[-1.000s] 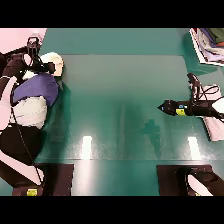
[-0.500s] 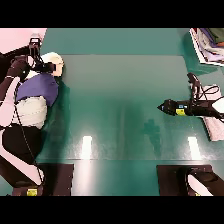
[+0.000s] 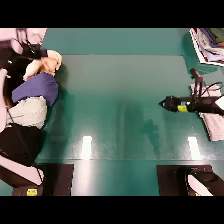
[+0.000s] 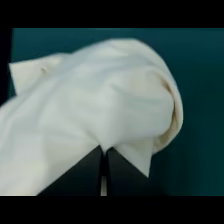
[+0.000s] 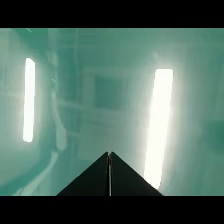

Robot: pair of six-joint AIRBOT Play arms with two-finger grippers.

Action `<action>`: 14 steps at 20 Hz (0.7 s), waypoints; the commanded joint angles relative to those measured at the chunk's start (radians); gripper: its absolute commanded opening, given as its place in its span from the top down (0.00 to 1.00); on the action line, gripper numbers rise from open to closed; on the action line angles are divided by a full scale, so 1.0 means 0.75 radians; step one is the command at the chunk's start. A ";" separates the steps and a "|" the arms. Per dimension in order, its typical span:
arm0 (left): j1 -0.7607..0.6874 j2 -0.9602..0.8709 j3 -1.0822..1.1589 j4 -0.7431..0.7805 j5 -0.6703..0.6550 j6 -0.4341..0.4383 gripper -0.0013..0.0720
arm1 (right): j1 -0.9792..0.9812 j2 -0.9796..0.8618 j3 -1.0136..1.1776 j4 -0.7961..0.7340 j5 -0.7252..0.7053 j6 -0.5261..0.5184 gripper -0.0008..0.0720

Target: Fold the shirts.

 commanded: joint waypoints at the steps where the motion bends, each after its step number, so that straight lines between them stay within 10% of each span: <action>1: -0.012 0.240 0.116 -0.115 -0.148 0.009 0.95 | -0.002 -0.001 0.211 -0.096 0.003 -0.005 0.97; 7: -0.282 0.662 0.198 -0.136 -0.440 0.092 0.95 | -0.002 -0.001 0.619 -0.279 0.013 -0.015 0.97; 14: -1.008 0.597 0.043 -0.177 -0.557 0.064 0.95 | -0.002 -0.001 0.797 -0.278 0.073 -0.024 0.97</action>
